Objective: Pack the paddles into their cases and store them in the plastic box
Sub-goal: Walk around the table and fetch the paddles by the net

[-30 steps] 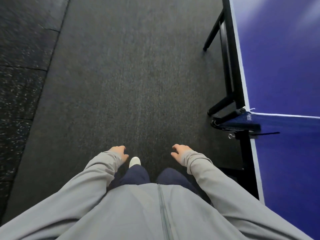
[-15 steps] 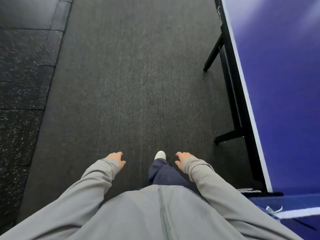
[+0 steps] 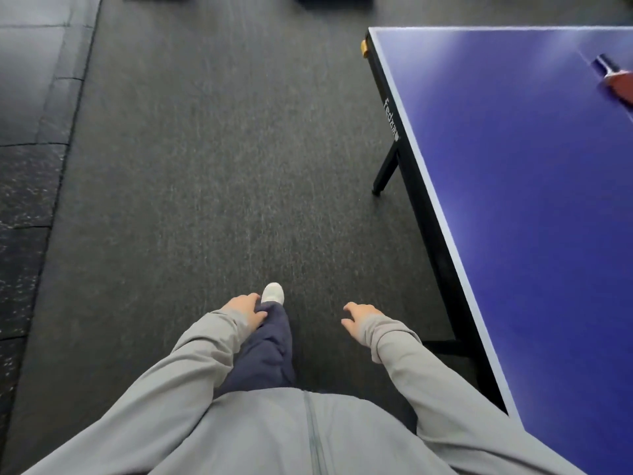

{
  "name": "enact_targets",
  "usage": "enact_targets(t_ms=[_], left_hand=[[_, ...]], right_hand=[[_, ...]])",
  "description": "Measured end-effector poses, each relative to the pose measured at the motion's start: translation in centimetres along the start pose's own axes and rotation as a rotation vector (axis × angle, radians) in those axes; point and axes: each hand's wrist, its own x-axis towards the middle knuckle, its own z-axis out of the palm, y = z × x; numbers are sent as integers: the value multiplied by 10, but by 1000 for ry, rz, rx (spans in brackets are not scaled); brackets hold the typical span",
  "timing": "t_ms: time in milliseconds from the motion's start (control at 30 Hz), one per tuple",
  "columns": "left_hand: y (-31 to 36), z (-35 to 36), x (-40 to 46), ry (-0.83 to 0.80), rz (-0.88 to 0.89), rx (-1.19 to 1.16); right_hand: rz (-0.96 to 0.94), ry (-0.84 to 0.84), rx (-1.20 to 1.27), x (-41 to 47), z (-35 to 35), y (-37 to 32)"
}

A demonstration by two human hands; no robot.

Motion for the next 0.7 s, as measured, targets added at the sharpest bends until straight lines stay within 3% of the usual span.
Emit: enact_targets(t_ms=[200, 400, 700], left_hand=[[3, -111, 107, -17, 23, 59], [48, -222, 192, 7, 95, 103], [121, -329, 319, -42, 105, 201]], right_hand=[[57, -17, 32, 75, -97, -44], [32, 66, 132, 140, -213, -88], [84, 27, 180, 261, -341, -88]])
